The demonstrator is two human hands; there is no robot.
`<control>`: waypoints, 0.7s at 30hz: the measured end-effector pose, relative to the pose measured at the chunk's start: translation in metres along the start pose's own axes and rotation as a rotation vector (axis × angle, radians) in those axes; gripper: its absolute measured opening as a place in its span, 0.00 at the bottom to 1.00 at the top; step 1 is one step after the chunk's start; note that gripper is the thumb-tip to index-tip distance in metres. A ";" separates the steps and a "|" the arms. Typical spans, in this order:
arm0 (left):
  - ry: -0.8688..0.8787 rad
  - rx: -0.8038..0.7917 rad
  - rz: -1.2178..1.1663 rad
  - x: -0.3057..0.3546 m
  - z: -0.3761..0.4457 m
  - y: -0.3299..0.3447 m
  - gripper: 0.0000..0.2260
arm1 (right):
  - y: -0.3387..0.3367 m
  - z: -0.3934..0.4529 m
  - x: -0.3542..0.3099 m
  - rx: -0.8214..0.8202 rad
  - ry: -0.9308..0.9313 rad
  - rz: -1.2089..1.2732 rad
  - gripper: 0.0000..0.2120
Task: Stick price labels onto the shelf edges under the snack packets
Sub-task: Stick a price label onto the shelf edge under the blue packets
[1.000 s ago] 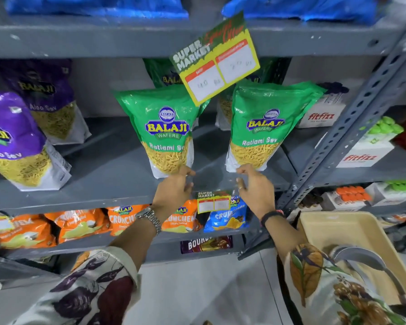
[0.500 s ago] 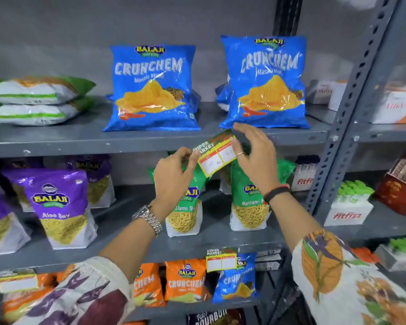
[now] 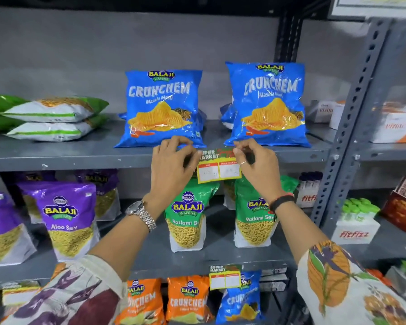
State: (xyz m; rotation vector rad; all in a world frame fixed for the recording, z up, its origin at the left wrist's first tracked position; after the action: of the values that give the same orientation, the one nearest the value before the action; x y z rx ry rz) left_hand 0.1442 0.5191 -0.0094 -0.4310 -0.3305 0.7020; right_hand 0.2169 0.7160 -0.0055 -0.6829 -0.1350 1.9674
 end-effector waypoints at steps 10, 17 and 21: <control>0.128 -0.120 0.011 -0.008 -0.013 0.001 0.13 | 0.003 -0.007 0.003 -0.099 -0.021 0.008 0.05; 0.087 -0.079 0.026 -0.009 0.002 0.000 0.15 | 0.003 -0.002 0.004 -0.024 0.008 0.023 0.03; 0.009 -0.074 0.028 -0.011 0.005 0.000 0.16 | 0.005 -0.002 0.003 -0.001 0.013 0.008 0.02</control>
State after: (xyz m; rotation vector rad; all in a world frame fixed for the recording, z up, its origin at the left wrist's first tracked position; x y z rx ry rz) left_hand 0.1339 0.5131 -0.0064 -0.5092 -0.3432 0.7168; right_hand 0.2127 0.7157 -0.0104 -0.6976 -0.1253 1.9705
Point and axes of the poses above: each hand's wrist, its own z-axis towards the middle knuckle, its own y-axis out of the palm, x = y × z, the point moved 5 cm from there along z, towards the middle knuckle
